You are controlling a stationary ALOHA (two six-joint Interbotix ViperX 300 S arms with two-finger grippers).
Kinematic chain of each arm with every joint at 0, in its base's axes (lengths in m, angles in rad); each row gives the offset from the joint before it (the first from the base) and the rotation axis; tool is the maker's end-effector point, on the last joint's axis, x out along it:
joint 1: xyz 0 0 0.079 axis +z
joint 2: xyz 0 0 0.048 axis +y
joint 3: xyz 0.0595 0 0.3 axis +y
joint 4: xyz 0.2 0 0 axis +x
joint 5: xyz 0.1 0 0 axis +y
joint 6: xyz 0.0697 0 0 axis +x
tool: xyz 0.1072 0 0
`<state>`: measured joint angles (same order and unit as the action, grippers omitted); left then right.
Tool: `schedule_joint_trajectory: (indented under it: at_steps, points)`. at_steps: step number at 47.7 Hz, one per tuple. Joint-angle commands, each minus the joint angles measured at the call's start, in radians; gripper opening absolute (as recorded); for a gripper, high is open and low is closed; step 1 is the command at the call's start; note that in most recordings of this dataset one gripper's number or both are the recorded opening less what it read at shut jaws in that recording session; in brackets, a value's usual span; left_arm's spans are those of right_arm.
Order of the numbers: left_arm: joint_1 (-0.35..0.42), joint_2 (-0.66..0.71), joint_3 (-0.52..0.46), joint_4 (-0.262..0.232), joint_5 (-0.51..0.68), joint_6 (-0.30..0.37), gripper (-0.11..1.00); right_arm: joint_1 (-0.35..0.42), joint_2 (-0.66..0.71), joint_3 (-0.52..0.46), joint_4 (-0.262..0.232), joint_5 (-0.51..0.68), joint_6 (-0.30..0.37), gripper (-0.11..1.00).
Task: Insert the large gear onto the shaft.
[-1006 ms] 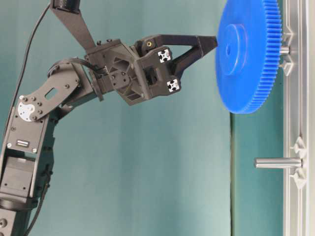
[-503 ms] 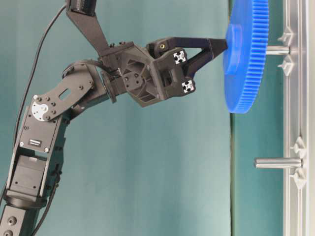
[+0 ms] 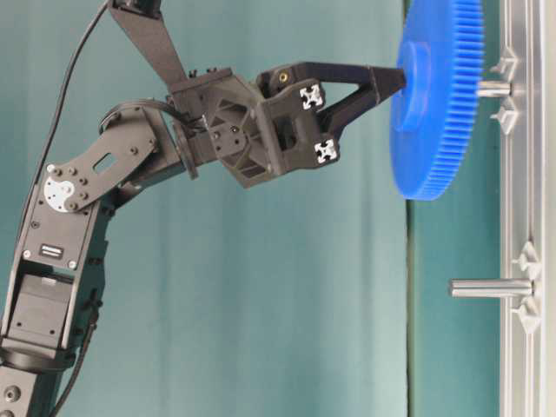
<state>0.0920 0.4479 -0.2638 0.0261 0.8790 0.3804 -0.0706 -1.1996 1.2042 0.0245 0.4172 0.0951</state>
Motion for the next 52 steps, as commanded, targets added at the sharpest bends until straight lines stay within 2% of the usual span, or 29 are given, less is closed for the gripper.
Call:
schedule_joint_trajectory:
  at_steps: [1,10,19,25,33,39,43,52]
  points:
    - [-0.005,-0.012,0.006,-0.003,-0.014,-0.002,-0.01,0.000,0.008,-0.009,0.000,-0.011,0.009,0.14]
    - [0.002,-0.020,0.043,0.000,-0.020,0.002,-0.01,0.000,0.008,-0.009,0.002,-0.011,0.009,0.14]
    - [0.006,-0.051,-0.006,0.000,0.000,0.009,-0.01,0.000,0.008,-0.009,0.000,-0.011,0.008,0.14]
    - [0.005,-0.060,-0.078,0.000,0.061,0.008,-0.01,0.000,0.008,-0.011,0.000,-0.011,0.008,0.14]
    - [-0.003,-0.066,-0.245,0.000,0.198,0.017,-0.01,0.000,0.008,-0.012,0.000,-0.011,0.009,0.14]
    - [-0.002,-0.051,-0.342,0.000,0.270,0.051,-0.01,0.000,0.008,-0.009,0.000,-0.018,0.009,0.14]
    - [0.002,-0.026,-0.344,0.000,0.293,0.075,-0.01,0.000,0.008,-0.006,0.000,-0.031,0.009,0.14]
    - [-0.002,0.058,-0.299,-0.003,0.322,0.080,-0.01,0.002,0.008,-0.006,0.002,-0.035,0.009,0.14]
